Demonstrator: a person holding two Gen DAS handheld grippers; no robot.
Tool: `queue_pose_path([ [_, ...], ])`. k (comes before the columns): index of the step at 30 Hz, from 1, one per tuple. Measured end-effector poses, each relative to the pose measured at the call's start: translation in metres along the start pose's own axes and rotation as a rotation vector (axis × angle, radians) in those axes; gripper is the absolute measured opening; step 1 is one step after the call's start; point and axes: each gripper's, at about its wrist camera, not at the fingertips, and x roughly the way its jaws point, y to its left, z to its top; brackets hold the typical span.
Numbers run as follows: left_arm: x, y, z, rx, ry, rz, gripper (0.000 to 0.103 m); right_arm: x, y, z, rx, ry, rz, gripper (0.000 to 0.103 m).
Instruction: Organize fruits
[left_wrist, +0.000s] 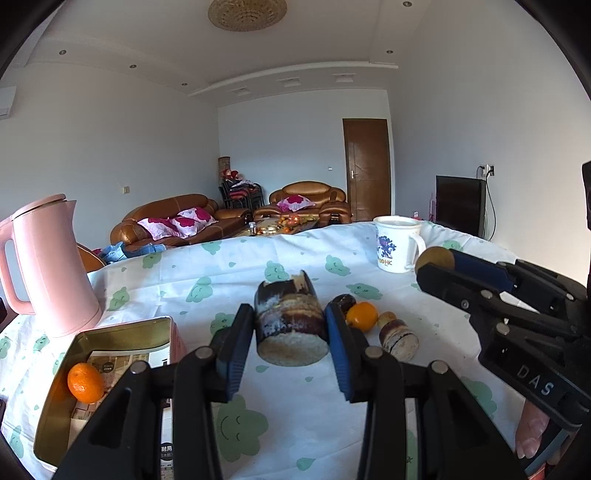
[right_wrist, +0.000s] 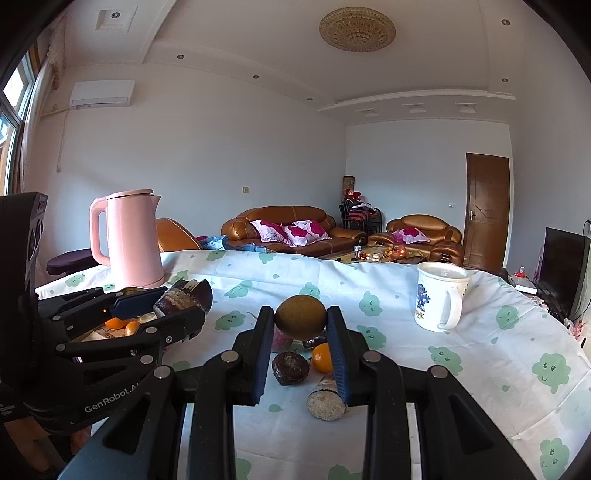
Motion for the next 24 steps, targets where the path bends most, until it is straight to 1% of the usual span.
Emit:
queue_pose_path([
  [4, 0.000, 0.000, -0.001, -0.003, 0.003, 0.003, 0.041, 0.002, 0.004, 0.001, -0.010, 0.007, 0.000, 0.031],
  [16, -0.004, 0.020, -0.006, -0.043, 0.018, 0.019, 0.041, 0.010, 0.015, 0.004, -0.035, 0.027, 0.007, 0.031],
  [24, -0.005, 0.035, -0.008, -0.064, 0.035, 0.040, 0.041, 0.018, 0.029, 0.008, -0.059, 0.031, 0.033, 0.031],
])
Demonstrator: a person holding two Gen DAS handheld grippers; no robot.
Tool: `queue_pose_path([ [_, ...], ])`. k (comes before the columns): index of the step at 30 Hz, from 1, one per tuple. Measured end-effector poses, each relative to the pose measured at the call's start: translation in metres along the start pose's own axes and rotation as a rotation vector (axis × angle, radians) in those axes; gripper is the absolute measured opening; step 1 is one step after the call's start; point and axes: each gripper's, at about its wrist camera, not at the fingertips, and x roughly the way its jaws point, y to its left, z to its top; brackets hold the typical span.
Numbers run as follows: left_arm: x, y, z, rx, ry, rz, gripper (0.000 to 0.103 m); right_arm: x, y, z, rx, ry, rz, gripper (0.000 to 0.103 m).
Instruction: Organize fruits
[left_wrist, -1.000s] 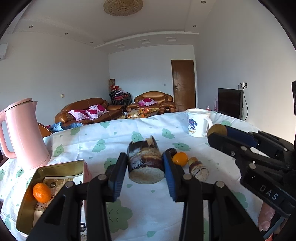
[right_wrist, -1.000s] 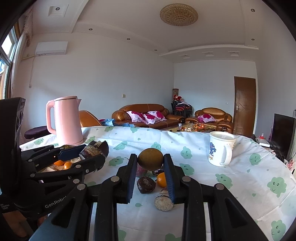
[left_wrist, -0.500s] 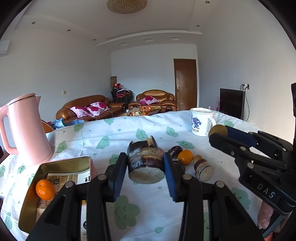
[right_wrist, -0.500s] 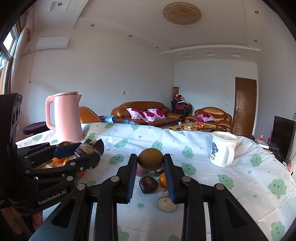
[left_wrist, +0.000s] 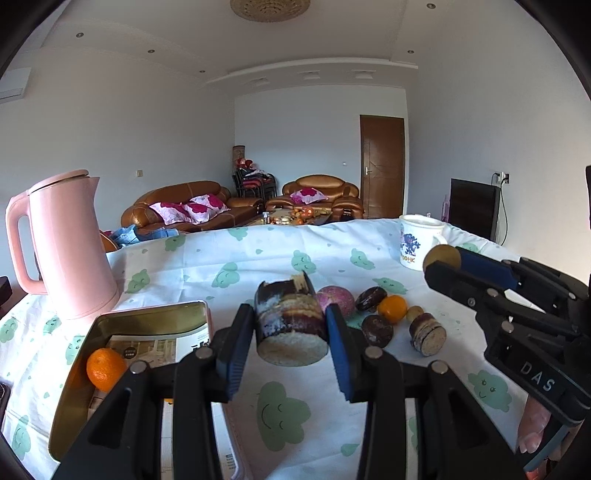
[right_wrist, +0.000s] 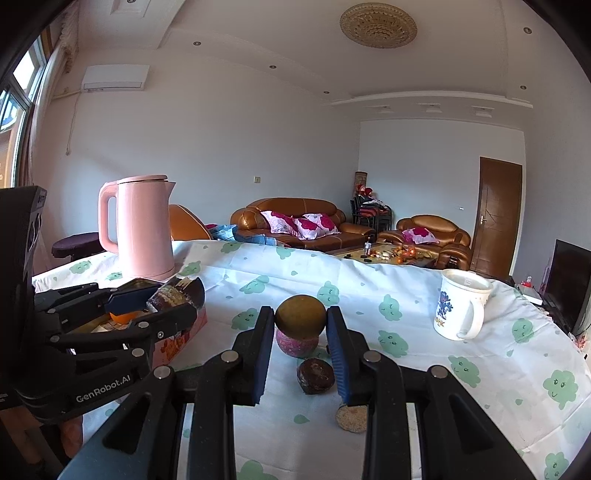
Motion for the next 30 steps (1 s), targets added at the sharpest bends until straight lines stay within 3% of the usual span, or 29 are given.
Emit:
queue_pose_path([
  [16, 0.002, 0.037, -0.001, -0.052, 0.041, 0.064, 0.041, 0.019, 0.038, 0.015, -0.054, 0.007, 0.095, 0.031],
  [30, -0.001, 0.089, -0.008, -0.126, 0.077, 0.167, 0.041, 0.037, 0.087, 0.020, -0.118, 0.032, 0.208, 0.031],
])
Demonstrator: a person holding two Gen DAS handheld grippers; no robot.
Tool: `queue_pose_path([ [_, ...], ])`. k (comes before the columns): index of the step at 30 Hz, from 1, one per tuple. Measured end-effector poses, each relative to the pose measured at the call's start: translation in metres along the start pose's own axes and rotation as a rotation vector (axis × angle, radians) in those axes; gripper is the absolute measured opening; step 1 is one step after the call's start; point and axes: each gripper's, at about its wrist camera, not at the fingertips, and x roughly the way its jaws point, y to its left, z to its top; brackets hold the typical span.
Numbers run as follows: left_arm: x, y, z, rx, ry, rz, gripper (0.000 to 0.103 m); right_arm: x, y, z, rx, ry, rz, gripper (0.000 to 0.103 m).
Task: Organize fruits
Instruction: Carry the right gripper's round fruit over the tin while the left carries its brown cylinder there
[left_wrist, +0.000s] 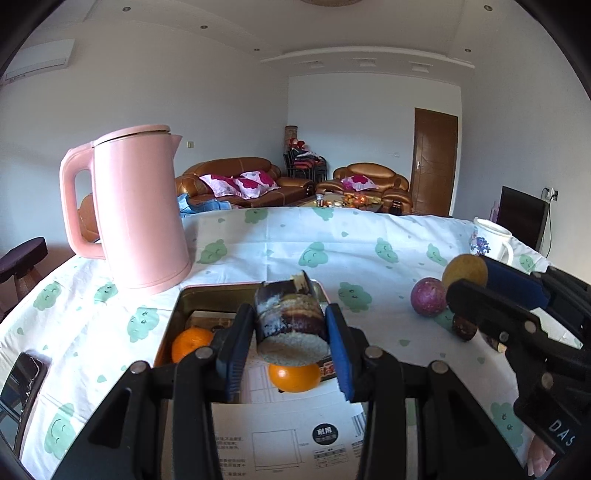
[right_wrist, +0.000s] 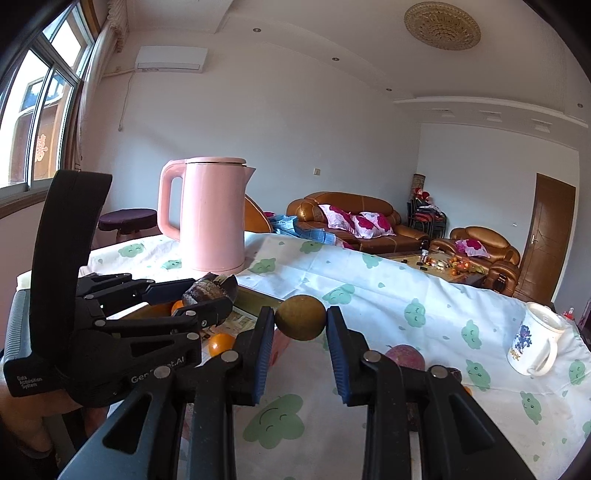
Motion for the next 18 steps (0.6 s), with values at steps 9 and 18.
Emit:
queue_pose_path([
  [9, 0.003, 0.019, -0.002, -0.026, 0.030, 0.019, 0.041, 0.013, 0.021, 0.006, -0.043, 0.009, 0.045, 0.031],
  [18, 0.005, 0.028, -0.004, -0.033, 0.057, 0.041, 0.041, 0.027, 0.029, 0.008, -0.049, 0.031, 0.076, 0.031],
])
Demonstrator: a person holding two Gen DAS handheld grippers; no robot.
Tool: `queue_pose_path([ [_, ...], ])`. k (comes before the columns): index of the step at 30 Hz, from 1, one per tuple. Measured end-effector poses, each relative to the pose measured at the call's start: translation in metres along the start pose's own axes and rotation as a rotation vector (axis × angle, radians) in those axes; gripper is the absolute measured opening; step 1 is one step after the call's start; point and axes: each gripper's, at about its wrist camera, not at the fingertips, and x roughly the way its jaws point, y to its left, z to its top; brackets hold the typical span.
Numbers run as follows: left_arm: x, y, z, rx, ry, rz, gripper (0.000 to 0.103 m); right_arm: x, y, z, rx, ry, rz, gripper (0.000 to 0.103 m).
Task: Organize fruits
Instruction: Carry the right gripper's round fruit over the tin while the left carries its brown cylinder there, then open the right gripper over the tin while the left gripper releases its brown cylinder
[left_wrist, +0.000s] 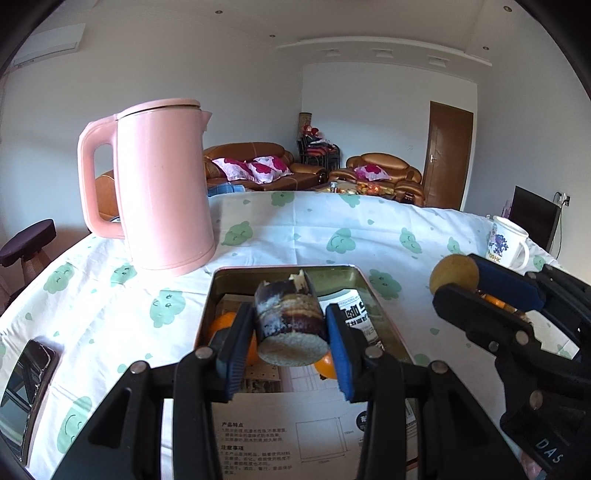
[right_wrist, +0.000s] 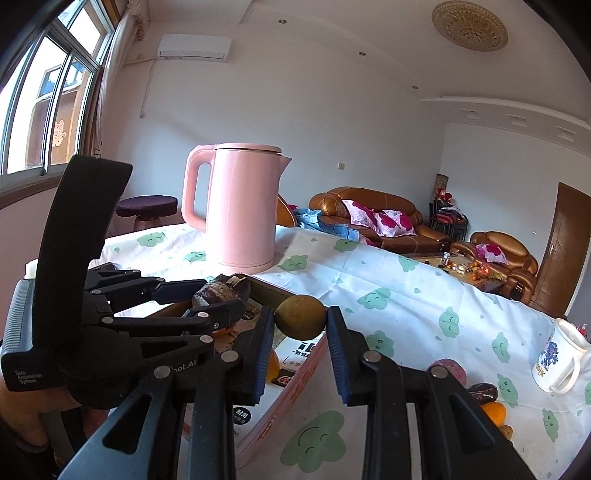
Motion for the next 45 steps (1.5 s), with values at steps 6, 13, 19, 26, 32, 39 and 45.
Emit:
queue_pose_path([
  [6, -0.001, 0.008, -0.001, -0.011, 0.011, 0.007, 0.041, 0.010, 0.004, -0.001, -0.002, 0.021, 0.020, 0.031],
  [13, 0.001, 0.014, -0.002, -0.021, 0.036, -0.001, 0.041, 0.019, 0.011, -0.004, -0.014, 0.053, 0.042, 0.031],
  [19, 0.002, 0.019, -0.003, -0.034, 0.053, -0.006, 0.041, 0.027, 0.012, -0.007, -0.011, 0.082, 0.064, 0.031],
  [26, 0.006, 0.018, -0.005, -0.022, 0.087, -0.018, 0.041, 0.040, 0.013, -0.008, -0.007, 0.149, 0.099, 0.031],
  [32, 0.010, 0.022, -0.006, -0.035, 0.118, -0.036, 0.041, 0.049, 0.010, -0.011, 0.016, 0.207, 0.141, 0.031],
  [39, 0.010, 0.021, -0.007, -0.029, 0.124, -0.028, 0.041, 0.055, 0.031, -0.016, -0.086, 0.265, 0.172, 0.031],
  [45, 0.008, 0.019, -0.007, -0.014, 0.112, 0.000, 0.042, 0.057, 0.036, -0.018, -0.109, 0.281, 0.157, 0.031],
])
